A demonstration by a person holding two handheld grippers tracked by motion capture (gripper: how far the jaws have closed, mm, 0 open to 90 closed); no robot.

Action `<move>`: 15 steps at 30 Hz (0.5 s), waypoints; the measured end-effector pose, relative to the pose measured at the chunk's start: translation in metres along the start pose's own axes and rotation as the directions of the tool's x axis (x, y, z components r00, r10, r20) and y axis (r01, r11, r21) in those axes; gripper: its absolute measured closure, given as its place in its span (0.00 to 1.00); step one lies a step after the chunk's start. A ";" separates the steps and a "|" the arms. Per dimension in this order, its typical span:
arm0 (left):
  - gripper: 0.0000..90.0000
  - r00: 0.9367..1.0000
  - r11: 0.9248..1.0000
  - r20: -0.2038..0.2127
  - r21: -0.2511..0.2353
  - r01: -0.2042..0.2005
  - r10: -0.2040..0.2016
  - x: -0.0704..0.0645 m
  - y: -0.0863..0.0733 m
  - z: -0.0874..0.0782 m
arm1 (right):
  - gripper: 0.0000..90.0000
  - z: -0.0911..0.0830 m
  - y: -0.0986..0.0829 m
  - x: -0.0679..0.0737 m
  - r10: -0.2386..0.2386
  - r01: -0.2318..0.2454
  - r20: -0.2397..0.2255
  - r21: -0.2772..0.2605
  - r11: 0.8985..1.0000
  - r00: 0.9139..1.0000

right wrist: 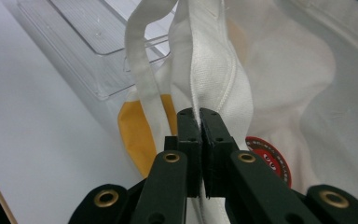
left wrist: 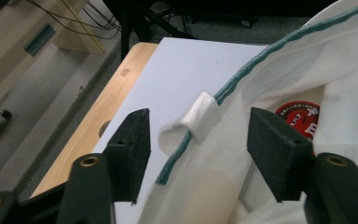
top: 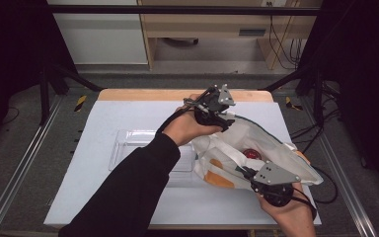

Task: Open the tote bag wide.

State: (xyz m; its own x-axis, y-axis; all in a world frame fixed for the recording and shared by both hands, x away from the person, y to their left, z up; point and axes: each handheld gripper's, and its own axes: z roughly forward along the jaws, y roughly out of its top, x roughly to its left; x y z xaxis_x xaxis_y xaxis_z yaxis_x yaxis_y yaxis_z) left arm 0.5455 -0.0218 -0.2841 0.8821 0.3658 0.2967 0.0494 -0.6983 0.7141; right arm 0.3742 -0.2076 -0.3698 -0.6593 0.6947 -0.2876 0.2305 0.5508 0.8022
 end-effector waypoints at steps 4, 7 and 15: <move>0.54 1.000 0.999 0.019 0.043 -0.008 0.007 0.002 0.006 0.012 | 0.98 0.001 -0.001 0.004 -0.009 0.009 -0.008 0.009 1.000 1.000; 0.69 1.000 0.997 0.025 0.075 -0.009 0.008 0.003 0.009 0.019 | 0.98 0.000 -0.002 0.004 -0.012 0.012 -0.014 0.010 1.000 1.000; 0.89 0.998 0.994 0.012 0.088 0.058 -0.060 0.017 0.013 0.029 | 0.98 0.000 -0.004 0.015 -0.027 0.028 -0.061 0.031 0.999 0.998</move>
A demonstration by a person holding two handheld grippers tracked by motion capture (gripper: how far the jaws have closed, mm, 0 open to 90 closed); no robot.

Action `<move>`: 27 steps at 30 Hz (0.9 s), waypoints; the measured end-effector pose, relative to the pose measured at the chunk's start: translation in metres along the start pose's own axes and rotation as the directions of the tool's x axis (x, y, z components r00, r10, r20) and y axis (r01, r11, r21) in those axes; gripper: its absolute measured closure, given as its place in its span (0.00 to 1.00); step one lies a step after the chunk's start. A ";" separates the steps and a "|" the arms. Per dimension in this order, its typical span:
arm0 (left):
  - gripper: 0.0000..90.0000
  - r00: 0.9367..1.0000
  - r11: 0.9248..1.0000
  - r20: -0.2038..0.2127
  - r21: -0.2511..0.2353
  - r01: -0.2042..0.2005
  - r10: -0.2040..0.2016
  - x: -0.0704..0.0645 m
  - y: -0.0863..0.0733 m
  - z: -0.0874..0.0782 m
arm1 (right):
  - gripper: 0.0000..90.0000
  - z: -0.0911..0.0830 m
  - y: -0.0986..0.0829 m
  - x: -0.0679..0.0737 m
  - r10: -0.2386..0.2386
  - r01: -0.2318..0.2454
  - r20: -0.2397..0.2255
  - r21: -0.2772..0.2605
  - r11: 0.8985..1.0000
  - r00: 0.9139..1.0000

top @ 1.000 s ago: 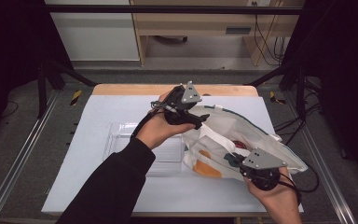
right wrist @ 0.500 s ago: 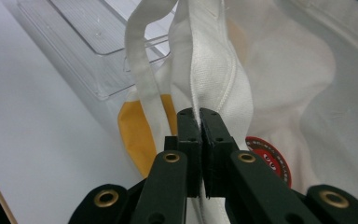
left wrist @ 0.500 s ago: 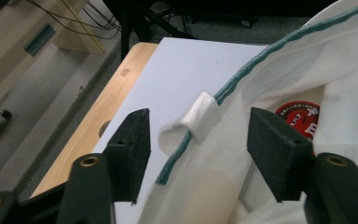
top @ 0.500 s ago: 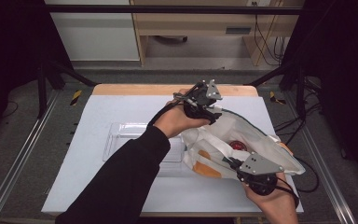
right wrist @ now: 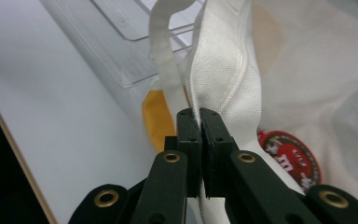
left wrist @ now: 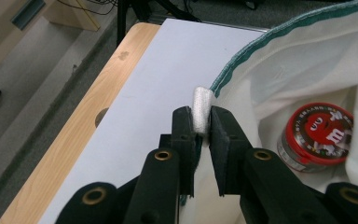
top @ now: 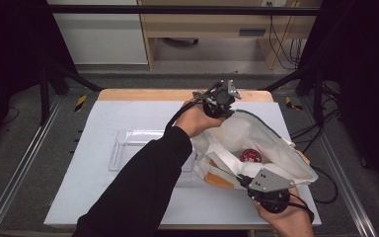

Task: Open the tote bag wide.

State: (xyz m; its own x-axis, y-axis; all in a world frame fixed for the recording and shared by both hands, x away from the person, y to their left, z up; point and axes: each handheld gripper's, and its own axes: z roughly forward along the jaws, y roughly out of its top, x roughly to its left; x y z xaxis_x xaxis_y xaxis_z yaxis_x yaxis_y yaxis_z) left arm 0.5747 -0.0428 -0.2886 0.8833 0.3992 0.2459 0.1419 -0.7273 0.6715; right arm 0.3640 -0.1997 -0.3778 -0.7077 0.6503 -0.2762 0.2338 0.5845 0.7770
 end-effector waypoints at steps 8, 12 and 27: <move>0.90 0.999 1.000 -0.035 -0.016 0.002 -0.002 0.012 0.005 0.005 | 0.98 0.011 -0.011 0.018 -0.029 0.031 -0.066 0.028 0.999 0.997; 0.90 0.999 1.000 -0.050 -0.022 0.003 -0.004 0.013 0.008 0.008 | 0.98 0.017 -0.015 0.024 -0.031 0.034 -0.094 0.031 0.999 0.995; 0.90 0.995 0.999 -0.091 -0.038 0.032 -0.036 0.023 0.005 0.024 | 0.99 0.027 -0.038 0.038 -0.050 0.066 -0.196 0.076 0.995 0.979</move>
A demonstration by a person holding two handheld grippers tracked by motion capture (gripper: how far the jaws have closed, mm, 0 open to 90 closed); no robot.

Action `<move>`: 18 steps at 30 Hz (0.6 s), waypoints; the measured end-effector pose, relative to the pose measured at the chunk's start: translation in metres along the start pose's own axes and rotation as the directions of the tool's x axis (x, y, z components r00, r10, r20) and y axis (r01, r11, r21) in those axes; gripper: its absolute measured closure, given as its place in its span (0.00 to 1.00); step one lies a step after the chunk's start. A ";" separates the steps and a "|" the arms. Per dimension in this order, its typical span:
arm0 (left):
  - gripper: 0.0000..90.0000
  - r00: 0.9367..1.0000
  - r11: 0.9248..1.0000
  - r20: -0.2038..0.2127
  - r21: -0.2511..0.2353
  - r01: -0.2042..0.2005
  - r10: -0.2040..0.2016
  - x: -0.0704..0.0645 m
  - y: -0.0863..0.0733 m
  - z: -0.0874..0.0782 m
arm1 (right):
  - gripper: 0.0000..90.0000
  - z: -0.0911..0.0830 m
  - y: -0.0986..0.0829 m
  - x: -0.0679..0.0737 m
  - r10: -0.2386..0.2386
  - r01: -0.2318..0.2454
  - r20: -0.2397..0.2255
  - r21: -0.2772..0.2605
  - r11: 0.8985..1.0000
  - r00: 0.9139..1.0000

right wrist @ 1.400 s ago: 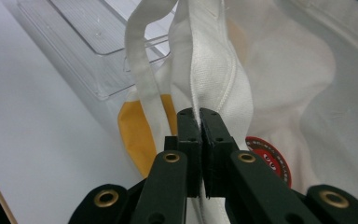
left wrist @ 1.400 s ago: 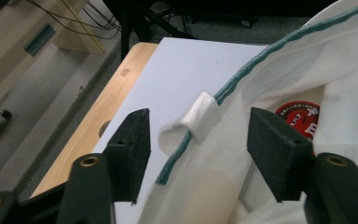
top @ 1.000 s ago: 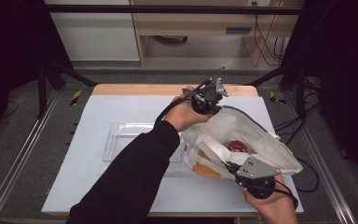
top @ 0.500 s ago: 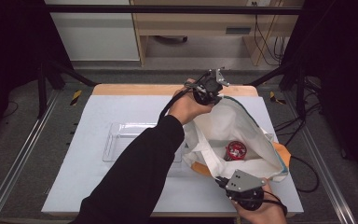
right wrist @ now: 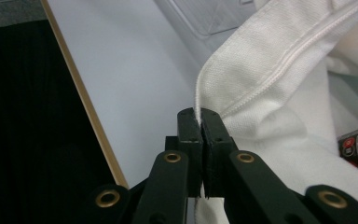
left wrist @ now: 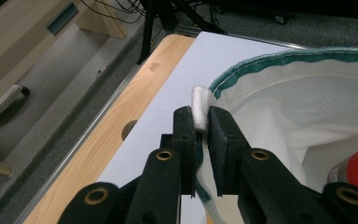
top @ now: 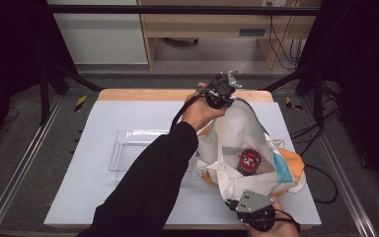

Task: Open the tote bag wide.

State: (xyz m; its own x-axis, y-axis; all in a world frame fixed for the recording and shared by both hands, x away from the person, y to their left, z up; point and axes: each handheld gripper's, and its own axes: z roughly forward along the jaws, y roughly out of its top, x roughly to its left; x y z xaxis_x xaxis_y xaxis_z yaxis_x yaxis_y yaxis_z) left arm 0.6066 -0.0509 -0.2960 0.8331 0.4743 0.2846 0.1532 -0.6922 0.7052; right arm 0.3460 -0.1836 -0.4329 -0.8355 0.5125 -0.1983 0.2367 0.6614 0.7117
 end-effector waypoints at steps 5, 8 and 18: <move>0.91 1.000 1.000 -0.011 0.000 0.002 -0.002 -0.001 0.000 0.008 | 0.99 0.001 -0.005 0.000 0.003 -0.003 -0.024 0.000 1.000 1.000; 0.91 1.000 1.000 -0.008 -0.003 0.004 -0.004 -0.001 -0.001 0.012 | 0.99 0.002 -0.007 -0.001 0.013 -0.013 -0.033 -0.001 1.000 0.999; 0.91 0.999 1.000 0.015 0.006 0.031 -0.031 0.001 -0.012 0.032 | 0.99 0.007 -0.013 -0.003 0.027 -0.026 -0.046 0.022 0.999 0.999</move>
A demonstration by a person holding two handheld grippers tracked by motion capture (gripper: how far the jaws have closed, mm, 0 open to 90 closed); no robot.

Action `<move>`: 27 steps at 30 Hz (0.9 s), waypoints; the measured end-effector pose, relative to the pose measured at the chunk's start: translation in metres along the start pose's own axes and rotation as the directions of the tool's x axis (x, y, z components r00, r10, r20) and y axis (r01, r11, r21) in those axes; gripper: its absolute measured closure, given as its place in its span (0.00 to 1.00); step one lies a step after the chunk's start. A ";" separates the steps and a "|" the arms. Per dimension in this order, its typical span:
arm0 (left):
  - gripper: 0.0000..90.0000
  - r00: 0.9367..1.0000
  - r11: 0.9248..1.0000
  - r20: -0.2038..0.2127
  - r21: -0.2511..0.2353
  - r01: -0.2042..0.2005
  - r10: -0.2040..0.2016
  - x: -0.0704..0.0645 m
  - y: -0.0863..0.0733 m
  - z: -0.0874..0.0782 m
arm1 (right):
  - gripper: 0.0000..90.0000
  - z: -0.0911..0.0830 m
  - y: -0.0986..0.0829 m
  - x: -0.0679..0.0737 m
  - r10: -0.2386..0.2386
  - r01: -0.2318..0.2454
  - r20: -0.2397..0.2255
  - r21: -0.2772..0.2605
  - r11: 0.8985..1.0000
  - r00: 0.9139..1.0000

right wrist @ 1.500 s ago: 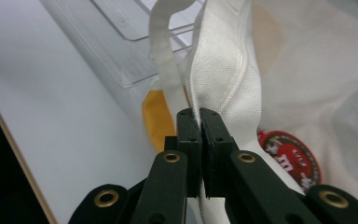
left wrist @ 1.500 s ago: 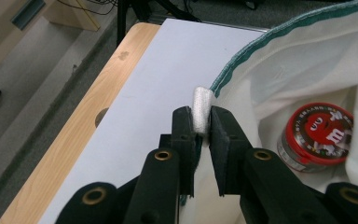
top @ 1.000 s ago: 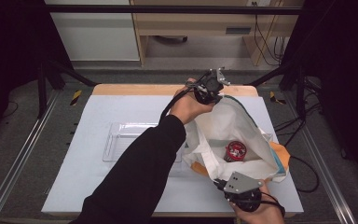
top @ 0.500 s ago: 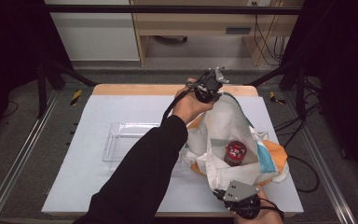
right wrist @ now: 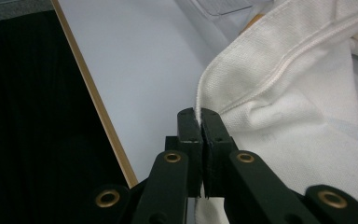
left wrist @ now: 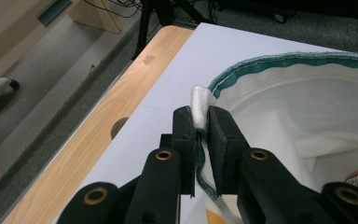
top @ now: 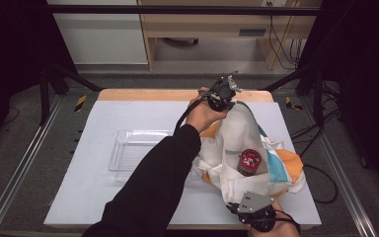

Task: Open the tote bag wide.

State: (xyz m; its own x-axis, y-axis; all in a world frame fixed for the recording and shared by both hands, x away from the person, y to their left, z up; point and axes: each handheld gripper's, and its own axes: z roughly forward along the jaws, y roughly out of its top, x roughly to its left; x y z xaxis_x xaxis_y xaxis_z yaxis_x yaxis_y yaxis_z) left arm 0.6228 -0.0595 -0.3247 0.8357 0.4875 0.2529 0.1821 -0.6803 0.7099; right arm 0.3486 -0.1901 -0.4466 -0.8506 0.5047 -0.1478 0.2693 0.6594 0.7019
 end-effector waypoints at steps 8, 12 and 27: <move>0.90 1.000 1.000 0.018 0.002 0.006 -0.006 -0.005 -0.008 0.008 | 0.98 0.002 -0.003 -0.002 0.027 -0.027 0.002 -0.010 1.000 1.000; 0.90 1.000 1.000 0.018 -0.009 0.015 -0.015 -0.005 -0.011 0.006 | 0.98 0.003 -0.004 -0.004 0.036 -0.036 0.002 -0.013 0.999 0.999; 0.84 1.000 1.000 0.002 -0.021 0.012 -0.012 -0.008 -0.014 0.005 | 0.89 0.002 -0.004 -0.006 0.069 -0.069 0.009 -0.031 0.997 0.998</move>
State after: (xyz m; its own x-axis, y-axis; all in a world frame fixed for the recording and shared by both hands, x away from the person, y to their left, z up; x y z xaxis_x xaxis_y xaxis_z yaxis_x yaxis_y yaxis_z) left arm 0.6161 -0.0560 -0.3397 0.8342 0.4949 0.2432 0.1811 -0.6625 0.7268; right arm 0.3531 -0.1947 -0.4503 -0.8257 0.5542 -0.1056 0.3127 0.6054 0.7319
